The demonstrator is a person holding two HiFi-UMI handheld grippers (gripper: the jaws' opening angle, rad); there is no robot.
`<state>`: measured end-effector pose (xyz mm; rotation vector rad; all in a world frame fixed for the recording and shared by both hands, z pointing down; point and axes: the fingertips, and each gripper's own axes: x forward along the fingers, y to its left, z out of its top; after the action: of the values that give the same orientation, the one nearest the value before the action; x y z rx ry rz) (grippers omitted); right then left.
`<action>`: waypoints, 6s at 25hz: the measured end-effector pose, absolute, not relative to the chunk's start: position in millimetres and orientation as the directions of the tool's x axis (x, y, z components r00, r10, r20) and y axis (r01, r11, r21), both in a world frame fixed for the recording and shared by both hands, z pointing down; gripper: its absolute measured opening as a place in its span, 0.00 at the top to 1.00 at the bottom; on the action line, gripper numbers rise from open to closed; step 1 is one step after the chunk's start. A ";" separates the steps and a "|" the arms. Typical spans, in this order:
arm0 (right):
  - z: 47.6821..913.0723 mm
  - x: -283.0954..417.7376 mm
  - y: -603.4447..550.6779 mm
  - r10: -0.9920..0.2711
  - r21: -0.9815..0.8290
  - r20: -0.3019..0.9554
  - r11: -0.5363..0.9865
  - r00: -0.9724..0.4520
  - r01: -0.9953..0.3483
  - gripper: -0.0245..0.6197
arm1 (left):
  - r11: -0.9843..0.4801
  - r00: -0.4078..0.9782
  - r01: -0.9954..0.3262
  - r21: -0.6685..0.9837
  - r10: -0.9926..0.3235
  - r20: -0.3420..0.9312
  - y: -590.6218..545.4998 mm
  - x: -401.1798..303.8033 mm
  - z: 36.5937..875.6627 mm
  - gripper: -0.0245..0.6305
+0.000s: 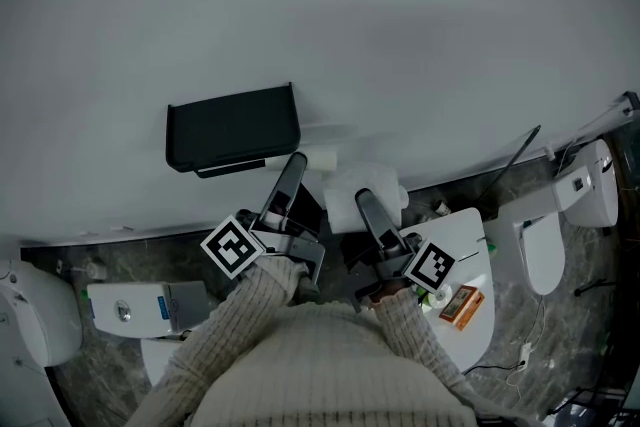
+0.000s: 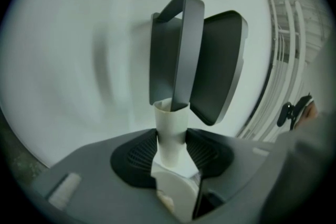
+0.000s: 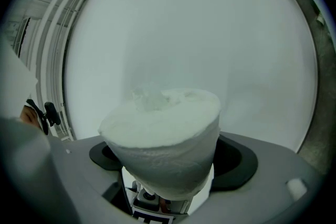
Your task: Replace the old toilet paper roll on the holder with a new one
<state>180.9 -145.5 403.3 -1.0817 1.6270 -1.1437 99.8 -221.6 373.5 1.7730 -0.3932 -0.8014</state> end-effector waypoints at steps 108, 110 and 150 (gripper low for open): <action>377.4 80.8 -224.8 -0.863 -0.934 -0.327 0.358 -0.385 -0.010 0.27 | -0.201 0.552 0.091 0.975 -0.805 -0.217 -185.7 -32.4 419.3 0.70; 376.3 76.7 -226.4 -0.847 -0.930 -0.323 0.367 -0.422 -0.024 0.27 | -0.203 0.551 0.092 0.975 -0.805 -0.220 -185.6 -33.2 418.6 0.70; 374.5 1.0 -232.2 -0.750 -0.938 -0.295 0.345 -0.592 0.029 0.27 | -0.220 0.470 0.069 0.973 -0.853 -0.226 -169.1 -68.8 415.3 0.70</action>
<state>1.0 -232.2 374.5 -0.6326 1.8610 -1.3184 -68.8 -169.1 415.3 1.5596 -0.7054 -0.9945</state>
